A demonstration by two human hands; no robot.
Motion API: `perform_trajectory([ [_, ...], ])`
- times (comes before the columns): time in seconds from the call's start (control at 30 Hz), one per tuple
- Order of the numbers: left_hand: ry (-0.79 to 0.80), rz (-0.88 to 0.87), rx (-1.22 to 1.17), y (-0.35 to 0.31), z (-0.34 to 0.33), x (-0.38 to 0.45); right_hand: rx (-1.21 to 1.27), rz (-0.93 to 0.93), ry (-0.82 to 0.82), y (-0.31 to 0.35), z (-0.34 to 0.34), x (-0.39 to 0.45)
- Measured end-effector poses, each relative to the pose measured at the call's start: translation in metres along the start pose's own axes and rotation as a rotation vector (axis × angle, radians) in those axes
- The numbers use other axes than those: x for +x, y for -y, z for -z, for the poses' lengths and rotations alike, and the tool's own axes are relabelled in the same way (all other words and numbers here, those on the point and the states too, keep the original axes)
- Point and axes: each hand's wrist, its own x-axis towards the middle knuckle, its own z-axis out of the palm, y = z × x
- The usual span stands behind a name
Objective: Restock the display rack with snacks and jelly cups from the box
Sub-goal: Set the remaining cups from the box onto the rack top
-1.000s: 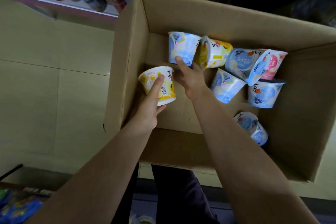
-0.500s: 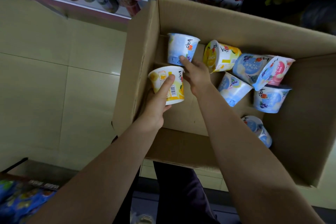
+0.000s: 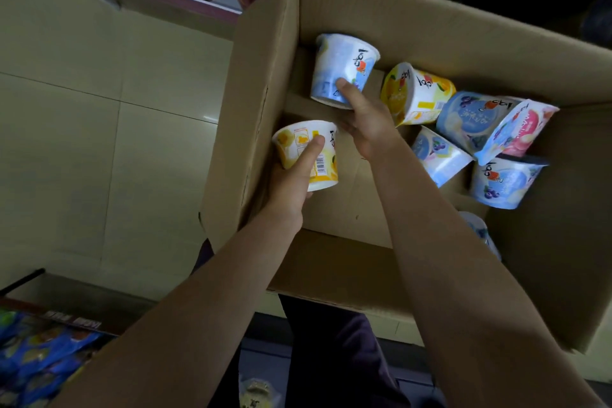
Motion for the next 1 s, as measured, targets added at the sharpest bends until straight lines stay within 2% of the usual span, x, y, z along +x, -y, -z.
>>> perform_trajectory([
  [0.23, 0.069, -0.050, 0.042, -0.014, 0.002, -0.026, 0.072, -0.006, 0.015, 0.020, 0.009, -0.045],
  [0.53, 0.286, -0.247, 0.093, -0.044, 0.043, -0.118, 0.252, 0.166, -0.059, 0.037, 0.003, -0.188],
  [0.67, 0.393, -0.287, 0.142, -0.067, 0.105, -0.170, 0.353, 0.253, -0.124, 0.047, -0.037, -0.273],
  [0.8, 0.405, -0.351, 0.068, -0.100, 0.188, -0.213, 0.421, 0.323, -0.134, 0.057, -0.104, -0.349],
  [1.0, 0.403, -0.638, -0.055, -0.179, 0.296, -0.287, 0.445, 0.389, 0.033, 0.086, -0.220, -0.437],
])
